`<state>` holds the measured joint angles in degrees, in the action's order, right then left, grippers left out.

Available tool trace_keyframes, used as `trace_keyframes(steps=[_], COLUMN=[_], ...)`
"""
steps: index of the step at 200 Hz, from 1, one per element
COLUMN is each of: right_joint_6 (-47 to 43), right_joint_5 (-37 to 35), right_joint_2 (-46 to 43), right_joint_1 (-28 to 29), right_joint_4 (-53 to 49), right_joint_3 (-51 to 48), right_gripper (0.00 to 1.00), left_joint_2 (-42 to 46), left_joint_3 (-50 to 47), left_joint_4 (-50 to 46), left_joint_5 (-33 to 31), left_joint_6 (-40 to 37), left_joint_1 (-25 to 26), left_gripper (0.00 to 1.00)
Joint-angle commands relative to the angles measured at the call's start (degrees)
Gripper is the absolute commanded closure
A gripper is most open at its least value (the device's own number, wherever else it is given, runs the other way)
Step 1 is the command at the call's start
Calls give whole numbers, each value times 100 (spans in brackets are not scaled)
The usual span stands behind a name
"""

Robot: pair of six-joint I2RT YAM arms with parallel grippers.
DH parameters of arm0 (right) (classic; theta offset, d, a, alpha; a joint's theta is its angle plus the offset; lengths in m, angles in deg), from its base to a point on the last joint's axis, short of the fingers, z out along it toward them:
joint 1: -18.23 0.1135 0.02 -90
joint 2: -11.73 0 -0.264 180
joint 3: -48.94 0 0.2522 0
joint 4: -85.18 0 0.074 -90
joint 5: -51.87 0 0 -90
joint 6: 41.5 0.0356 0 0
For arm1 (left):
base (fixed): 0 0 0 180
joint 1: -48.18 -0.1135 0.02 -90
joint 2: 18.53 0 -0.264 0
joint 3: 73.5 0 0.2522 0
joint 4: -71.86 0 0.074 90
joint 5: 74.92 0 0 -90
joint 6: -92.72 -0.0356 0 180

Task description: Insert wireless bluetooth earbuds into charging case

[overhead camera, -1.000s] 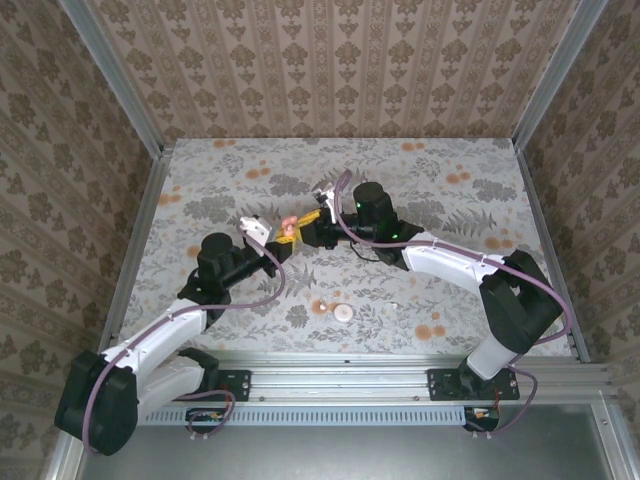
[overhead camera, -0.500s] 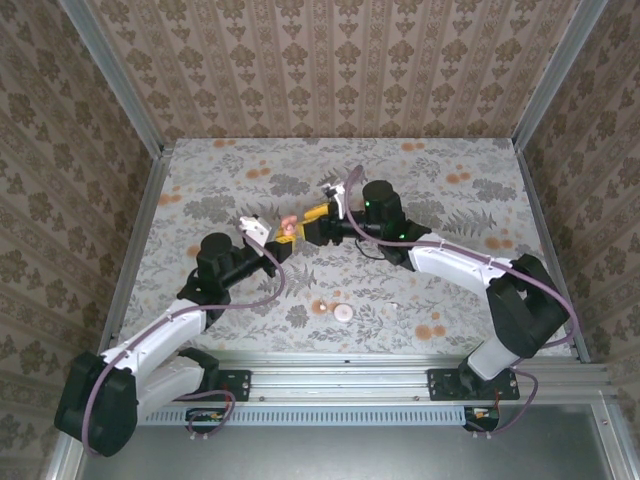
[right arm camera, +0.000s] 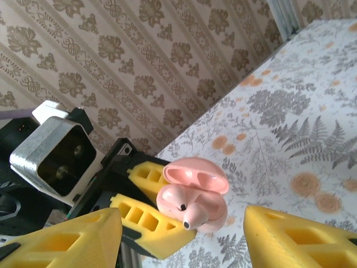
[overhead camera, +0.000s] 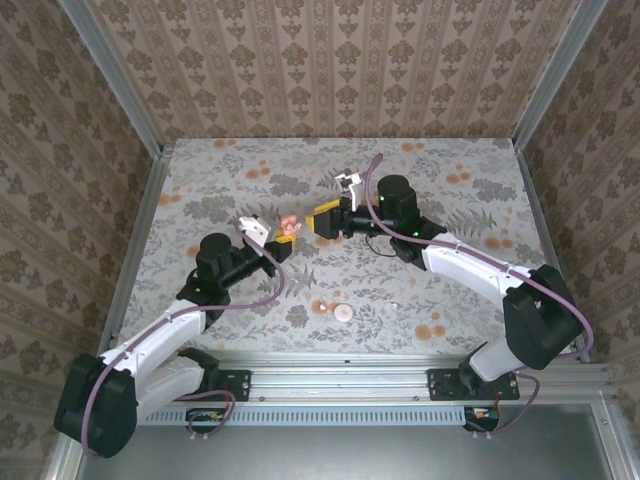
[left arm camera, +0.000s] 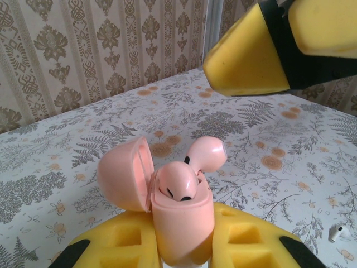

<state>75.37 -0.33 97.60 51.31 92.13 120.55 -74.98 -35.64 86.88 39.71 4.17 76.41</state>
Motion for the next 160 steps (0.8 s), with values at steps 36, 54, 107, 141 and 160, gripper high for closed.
trace_keyframes(steps=[36, 54, 107, 141, 160], right_joint_6=[-19, -35, -128, -141, -126], right_joint_5=[289, 289, 80, -58, -169], right_joint_2=[371, 478, 651, 712, 752], right_joint_1=[142, 168, 181, 181, 166], right_joint_4=[-547, -626, -816, -929, -956], right_joint_3=[467, 566, 656, 682, 693], right_gripper=[39, 39, 40, 46, 48], left_joint_2=[86, 86, 86, 106, 108], left_joint_3=[172, 165, 172, 183, 179], left_joint_4=[119, 138, 155, 156, 155], left_joint_5=[60, 60, 69, 69, 62], left_joint_6=[-101, -92, -87, -84, -84], left_joint_1=[56, 63, 69, 75, 78], left_gripper=[100, 100, 100, 100, 100])
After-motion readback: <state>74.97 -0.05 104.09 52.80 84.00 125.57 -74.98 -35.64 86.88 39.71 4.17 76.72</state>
